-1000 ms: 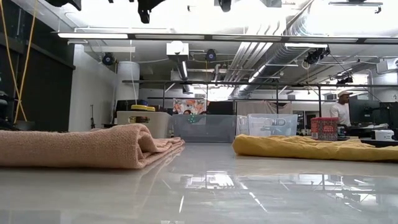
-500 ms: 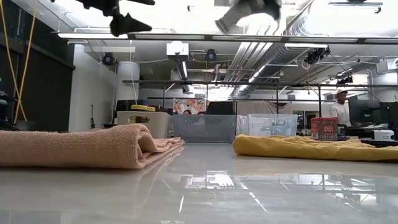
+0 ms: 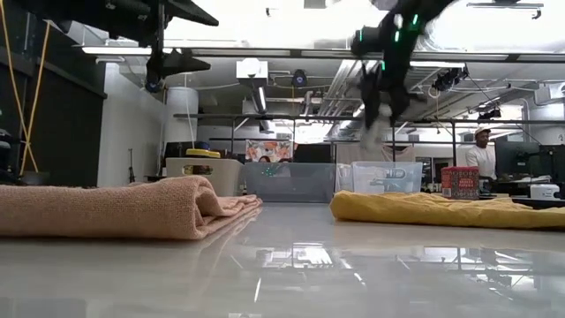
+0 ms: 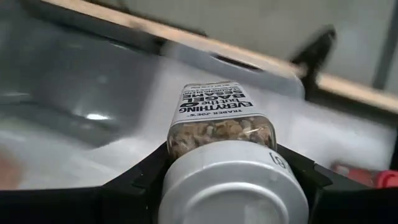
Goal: Sort spices by type
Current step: Put the top white seasoning bottle into the transparent bin
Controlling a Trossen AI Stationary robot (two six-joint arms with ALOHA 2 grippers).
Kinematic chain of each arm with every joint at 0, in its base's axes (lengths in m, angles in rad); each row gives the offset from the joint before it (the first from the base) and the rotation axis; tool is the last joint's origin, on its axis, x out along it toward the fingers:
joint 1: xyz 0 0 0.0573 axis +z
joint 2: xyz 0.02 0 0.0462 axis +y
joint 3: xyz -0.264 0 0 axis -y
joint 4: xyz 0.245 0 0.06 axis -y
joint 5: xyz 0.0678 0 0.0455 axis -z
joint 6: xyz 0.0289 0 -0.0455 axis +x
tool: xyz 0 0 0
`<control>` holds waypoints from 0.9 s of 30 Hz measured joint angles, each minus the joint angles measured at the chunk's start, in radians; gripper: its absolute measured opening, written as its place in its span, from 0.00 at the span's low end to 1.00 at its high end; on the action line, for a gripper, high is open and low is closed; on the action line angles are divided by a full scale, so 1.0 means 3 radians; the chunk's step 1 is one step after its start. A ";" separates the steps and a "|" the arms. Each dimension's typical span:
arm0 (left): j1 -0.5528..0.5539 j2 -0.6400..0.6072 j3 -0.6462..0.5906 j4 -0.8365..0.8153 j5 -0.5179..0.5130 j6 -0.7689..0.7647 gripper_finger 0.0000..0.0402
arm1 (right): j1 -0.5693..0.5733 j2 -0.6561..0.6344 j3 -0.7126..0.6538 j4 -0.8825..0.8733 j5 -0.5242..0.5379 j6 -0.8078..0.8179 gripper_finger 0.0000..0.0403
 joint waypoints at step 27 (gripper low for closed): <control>0.0500 0.0002 0.0003 0.0335 0.0308 0.0432 0.91 | -0.0588 0.0872 0.0000 0.0156 -0.0428 0.0585 0.49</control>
